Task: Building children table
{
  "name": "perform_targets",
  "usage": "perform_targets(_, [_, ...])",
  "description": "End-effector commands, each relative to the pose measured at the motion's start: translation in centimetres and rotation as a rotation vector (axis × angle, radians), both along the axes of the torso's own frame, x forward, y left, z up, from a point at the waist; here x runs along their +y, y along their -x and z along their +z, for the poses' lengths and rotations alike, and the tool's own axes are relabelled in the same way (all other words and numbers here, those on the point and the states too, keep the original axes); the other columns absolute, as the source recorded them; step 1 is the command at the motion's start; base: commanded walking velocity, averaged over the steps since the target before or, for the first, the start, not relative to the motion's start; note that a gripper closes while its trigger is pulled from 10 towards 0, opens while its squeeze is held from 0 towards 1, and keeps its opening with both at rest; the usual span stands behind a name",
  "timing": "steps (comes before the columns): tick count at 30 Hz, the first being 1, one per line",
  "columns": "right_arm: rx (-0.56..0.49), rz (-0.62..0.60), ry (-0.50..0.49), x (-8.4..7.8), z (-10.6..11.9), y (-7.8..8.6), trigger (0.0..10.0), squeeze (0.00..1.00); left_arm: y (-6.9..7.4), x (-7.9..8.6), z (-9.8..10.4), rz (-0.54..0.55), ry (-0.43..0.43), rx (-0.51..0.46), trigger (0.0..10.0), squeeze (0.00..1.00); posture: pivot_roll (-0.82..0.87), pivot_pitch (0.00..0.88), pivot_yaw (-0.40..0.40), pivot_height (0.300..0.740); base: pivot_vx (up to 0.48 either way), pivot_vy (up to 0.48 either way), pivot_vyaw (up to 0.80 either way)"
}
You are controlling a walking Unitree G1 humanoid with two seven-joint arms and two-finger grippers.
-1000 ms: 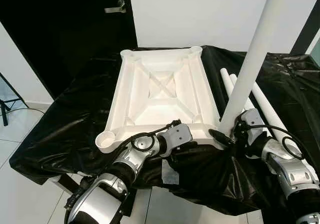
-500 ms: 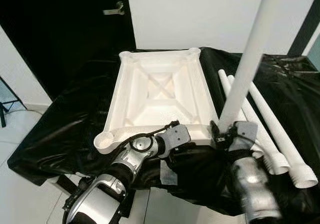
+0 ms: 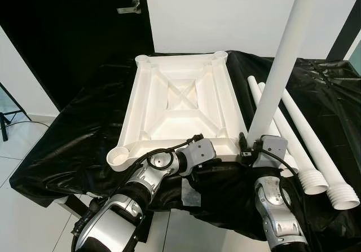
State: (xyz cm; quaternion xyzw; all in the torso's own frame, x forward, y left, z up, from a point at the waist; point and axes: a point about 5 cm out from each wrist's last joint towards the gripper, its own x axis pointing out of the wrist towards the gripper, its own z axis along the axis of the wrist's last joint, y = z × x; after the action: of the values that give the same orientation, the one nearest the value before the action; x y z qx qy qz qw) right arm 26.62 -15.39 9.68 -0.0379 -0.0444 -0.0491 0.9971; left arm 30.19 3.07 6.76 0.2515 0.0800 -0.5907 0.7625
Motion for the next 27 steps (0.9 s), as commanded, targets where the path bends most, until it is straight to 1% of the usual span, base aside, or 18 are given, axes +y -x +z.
perform_targets(1, [0.055, 0.059, 0.022, 0.3, -1.0, 0.1, 10.0, 1.00, 3.3, 2.4, -5.7, -0.018, -0.196, 0.247, 10.0, 0.00, -0.02, 0.000, 0.003, 0.740, 0.000, 0.000, 0.00])
perform_targets(2, [0.058, 0.134, 0.036, 0.4, -1.0, 0.1, 10.0, 1.00, 3.4, 2.4, -5.7, -0.018, -0.196, 0.249, 10.0, 0.00, -0.02, 0.000, 0.006, 0.740, 0.000, 0.000, 0.00])
perform_targets(3, [0.058, 0.134, 0.036, 0.4, -1.0, 0.1, 10.0, 1.00, 3.4, 2.4, -5.7, -0.018, -0.196, 0.249, 10.0, 0.00, -0.02, 0.000, 0.006, 0.740, 0.000, 0.000, 0.00])
perform_targets(4, [0.063, 0.209, 0.045, 0.4, -1.0, 0.0, 10.0, 1.00, 3.4, 2.4, -5.7, -0.018, -0.196, 0.249, 10.0, 0.00, -0.02, 0.000, 0.007, 0.740, 0.000, 0.000, 0.00])
perform_targets(5, [0.062, 0.270, 0.054, 0.1, -0.8, -0.1, 10.0, 0.00, 3.3, 2.4, -5.7, -0.018, -0.196, 0.250, 10.0, 0.00, -0.02, 0.000, 0.011, 0.740, 0.000, 0.000, 0.00])
perform_targets(6, [0.062, 0.270, 0.054, 0.1, -0.8, -0.1, 10.0, 0.00, 3.3, 2.4, -5.7, -0.018, -0.196, 0.250, 10.0, 0.00, -0.02, 0.000, 0.011, 0.740, 0.000, 0.000, 0.00])
perform_targets(7, [0.064, 0.369, 0.054, -0.6, 0.0, -0.5, 10.0, 0.00, 3.3, 2.4, -5.7, -0.020, -0.195, 0.249, 10.0, 0.00, -0.03, 0.000, 0.013, 0.740, 0.000, 0.000, 0.00])
perform_targets(8, [0.064, 0.394, 0.055, -0.7, 0.2, -0.6, 10.0, 0.00, 3.3, 2.4, -5.6, -0.021, -0.195, 0.249, 10.0, 0.00, -0.03, 0.000, 0.013, 0.740, 0.000, 0.000, 0.00])
perform_targets(10, [0.065, 0.414, 0.057, -0.9, 0.4, -0.8, 10.0, 0.00, 3.3, 2.4, -5.6, -0.021, -0.195, 0.249, 10.0, 0.00, -0.03, 0.000, 0.014, 0.740, 0.000, 0.000, 0.00])
perform_targets(11, [0.073, 0.455, 0.063, -1.1, 0.6, -0.9, 10.0, 0.00, 3.3, 2.3, -5.6, -0.022, -0.195, 0.249, 10.0, 0.00, -0.03, 0.000, 0.015, 0.740, 0.000, 0.000, 0.00])
perform_targets(14, [0.080, 0.482, 0.066, -1.3, 0.8, -1.1, 10.0, 0.00, 3.3, 2.3, -5.6, -0.023, -0.195, 0.249, 10.0, 0.00, -0.03, 0.000, 0.015, 0.740, 0.000, 0.000, 0.00])
perform_targets(15, [0.103, 0.583, 0.106, -1.6, 0.9, -1.0, 10.0, 0.00, 3.3, 2.2, -5.6, -0.024, -0.194, 0.250, 10.0, 0.00, -0.03, 0.000, 0.015, 0.740, 0.000, 0.000, 0.00])
perform_targets(16, [0.103, 0.583, 0.106, -1.6, 0.9, -1.0, 10.0, 0.00, 3.3, 2.2, -5.6, -0.024, -0.194, 0.250, 10.0, 0.00, -0.03, 0.000, 0.015, 0.740, 0.000, 0.000, 0.00])
perform_targets(18, [0.167, 0.731, 0.158, -2.0, 0.8, -0.8, 10.0, 0.00, 3.3, 2.2, -5.6, -0.025, -0.194, 0.251, 10.0, 0.00, -0.03, 0.000, 0.016, 0.740, 0.000, 0.000, 0.00])
perform_targets(19, [0.167, 0.731, 0.158, -2.0, 0.8, -0.8, 10.0, 0.00, 3.3, 2.2, -5.6, -0.025, -0.194, 0.251, 10.0, 0.00, -0.03, 0.000, 0.016, 0.740, 0.000, 0.000, 0.00])
perform_targets(21, [0.234, 0.833, 0.204, -2.6, 0.5, -0.6, 10.0, 0.00, 3.3, 2.2, -5.6, -0.024, -0.195, 0.251, 10.0, 0.00, -0.03, 0.000, 0.014, 0.740, 0.000, 0.000, 0.00])
perform_targets(25, [0.277, 0.883, 0.240, -3.3, 0.3, -0.6, 10.0, 0.00, 3.2, 2.3, -5.6, -0.021, -0.194, 0.250, 10.0, 0.00, -0.02, 0.000, 0.013, 0.740, 0.000, 0.000, 0.00])
perform_targets(27, [0.303, 0.909, 0.272, -4.0, 0.4, -1.0, 10.0, 0.00, 3.2, 2.4, -5.5, -0.016, -0.194, 0.248, 10.0, 0.00, -0.02, 0.000, 0.014, 0.740, 0.000, 0.000, 0.00])
